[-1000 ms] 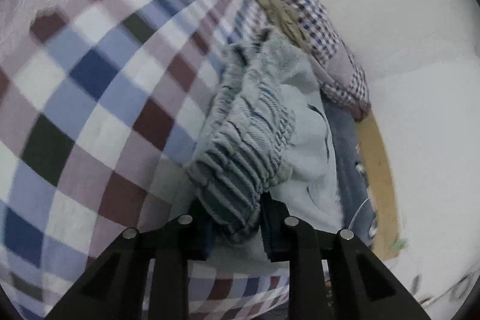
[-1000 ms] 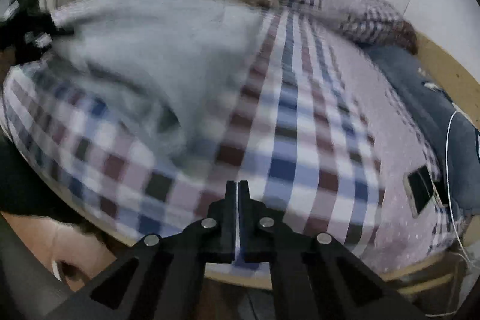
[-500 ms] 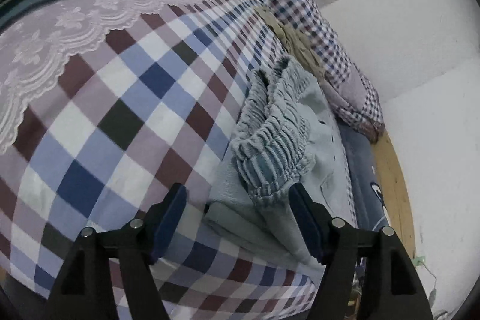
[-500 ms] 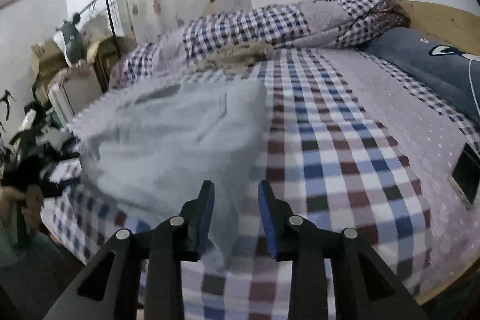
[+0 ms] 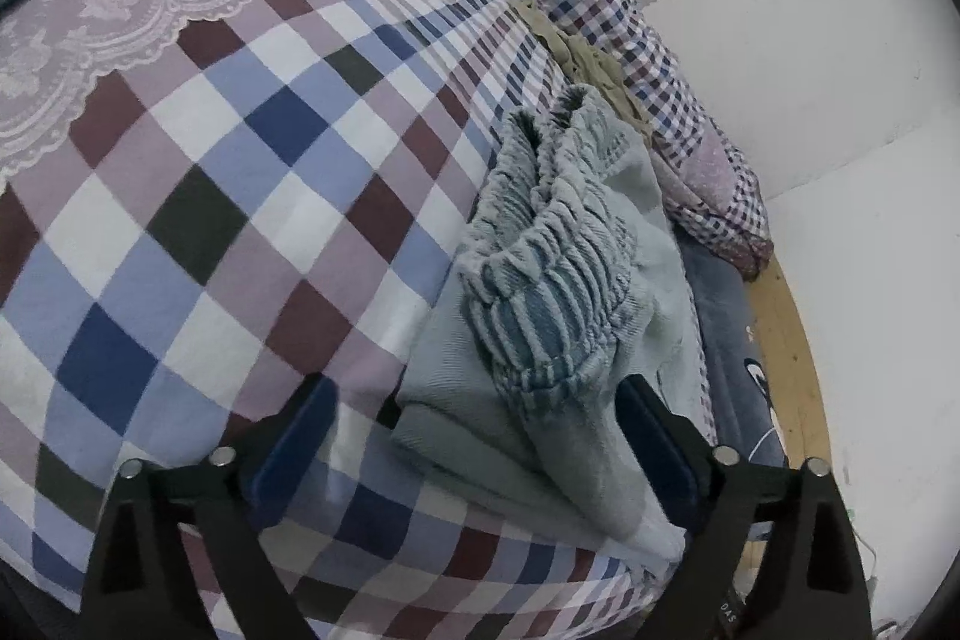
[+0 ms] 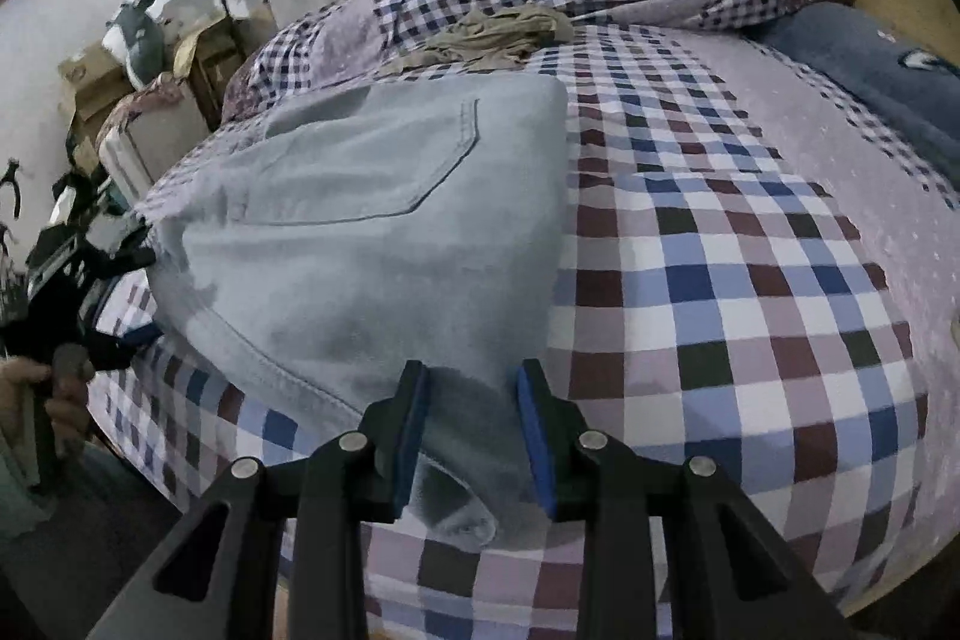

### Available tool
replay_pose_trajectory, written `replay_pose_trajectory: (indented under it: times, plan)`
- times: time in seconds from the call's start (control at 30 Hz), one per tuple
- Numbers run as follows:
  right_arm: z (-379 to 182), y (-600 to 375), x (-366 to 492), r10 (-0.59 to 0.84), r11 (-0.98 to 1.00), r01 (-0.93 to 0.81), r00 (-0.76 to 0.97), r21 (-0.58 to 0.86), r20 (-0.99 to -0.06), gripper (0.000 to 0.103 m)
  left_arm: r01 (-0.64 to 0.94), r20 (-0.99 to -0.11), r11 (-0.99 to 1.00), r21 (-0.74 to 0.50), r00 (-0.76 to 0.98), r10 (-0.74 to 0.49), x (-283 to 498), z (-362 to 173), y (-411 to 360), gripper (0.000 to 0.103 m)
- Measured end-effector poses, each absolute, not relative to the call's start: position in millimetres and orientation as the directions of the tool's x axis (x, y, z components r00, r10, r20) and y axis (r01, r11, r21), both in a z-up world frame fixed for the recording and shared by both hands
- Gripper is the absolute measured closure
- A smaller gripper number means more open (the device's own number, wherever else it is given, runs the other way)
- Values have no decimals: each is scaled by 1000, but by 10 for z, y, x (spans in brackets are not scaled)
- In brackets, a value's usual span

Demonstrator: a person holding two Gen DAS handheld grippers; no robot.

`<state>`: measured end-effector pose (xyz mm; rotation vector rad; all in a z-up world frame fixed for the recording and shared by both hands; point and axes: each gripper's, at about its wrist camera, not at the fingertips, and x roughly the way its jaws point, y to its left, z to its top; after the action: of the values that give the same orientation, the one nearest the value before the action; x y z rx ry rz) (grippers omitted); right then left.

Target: Fold clothes

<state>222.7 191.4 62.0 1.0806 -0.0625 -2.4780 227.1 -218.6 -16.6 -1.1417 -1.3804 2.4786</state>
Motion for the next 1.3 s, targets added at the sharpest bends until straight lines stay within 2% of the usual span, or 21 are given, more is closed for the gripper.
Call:
replay_pose_trajectory:
  times: [0.1,0.2,0.3,0.43,0.47,0.5,0.53,0.6,0.93,1.1,1.3]
  plan:
    - [705,1924,2268,-417,-904,360,-622,231,-663,69,260,-555,-579,-773,-720,418,2184,-137,-2143,4]
    - [806,1914,2331,-438,-896,372,-647,244,-624,68,199,-485,-511,-836,-703,520,2105,-142,-2044,4]
    - [874,1845,2396,-448,-889,403,-666,217,-597,64,197,-512,-547,-814,-687,516,2021,-147,-1955,4]
    - [974,1460,2607,-451,-860,506,-693,66,-562,50,209,-441,-441,-873,-723,532,1986,-189,-2062,3]
    - [994,1342,2668,-451,-846,532,-699,17,-554,49,202,-420,-418,-886,-730,539,1994,-190,-2085,3]
    - [995,1217,2721,-445,-831,555,-704,-38,-553,44,192,-401,-399,-896,-735,546,1996,-185,-2102,3]
    - [994,1089,2775,-439,-812,576,-709,-95,-552,33,177,-382,-386,-905,-739,555,1995,-170,-2116,3]
    - [953,823,2885,-434,-767,612,-716,-194,-547,25,142,-341,-362,-921,-743,576,1999,-137,-2144,3]
    - [598,-299,3092,-426,-580,662,-743,-475,-516,23,-2,-168,-240,-971,-709,685,1832,-15,-2254,3]
    - [440,-735,3018,-380,-546,602,-798,-583,-468,23,-20,-129,-198,-980,-695,708,1810,16,-2293,3]
    - [338,-996,2900,-353,-526,551,-834,-648,-424,23,-23,-117,-177,-984,-666,737,1770,17,-2324,3]
